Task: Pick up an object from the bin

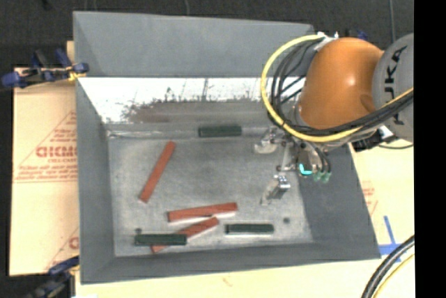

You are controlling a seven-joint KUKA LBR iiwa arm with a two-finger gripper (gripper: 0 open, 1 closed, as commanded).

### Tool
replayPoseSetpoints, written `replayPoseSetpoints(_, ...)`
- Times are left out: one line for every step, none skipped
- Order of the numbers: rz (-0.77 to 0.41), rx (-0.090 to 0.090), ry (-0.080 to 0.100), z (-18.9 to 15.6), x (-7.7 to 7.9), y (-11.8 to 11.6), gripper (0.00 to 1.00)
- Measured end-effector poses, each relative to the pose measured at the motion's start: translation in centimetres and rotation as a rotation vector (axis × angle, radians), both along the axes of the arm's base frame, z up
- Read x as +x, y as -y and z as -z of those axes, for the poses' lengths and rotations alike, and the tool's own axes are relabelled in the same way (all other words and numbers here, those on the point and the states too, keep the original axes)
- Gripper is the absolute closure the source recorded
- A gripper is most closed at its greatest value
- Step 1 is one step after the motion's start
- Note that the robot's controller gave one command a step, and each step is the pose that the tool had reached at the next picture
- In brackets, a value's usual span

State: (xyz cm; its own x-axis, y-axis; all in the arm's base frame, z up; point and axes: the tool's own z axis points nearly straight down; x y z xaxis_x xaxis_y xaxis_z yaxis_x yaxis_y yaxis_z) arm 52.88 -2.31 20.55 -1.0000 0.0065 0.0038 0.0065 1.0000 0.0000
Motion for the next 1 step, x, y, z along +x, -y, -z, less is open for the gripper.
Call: replayPoseSetpoints(-0.001, -0.001, 0.007, -0.36, 0.16, 0.01, 0.0)
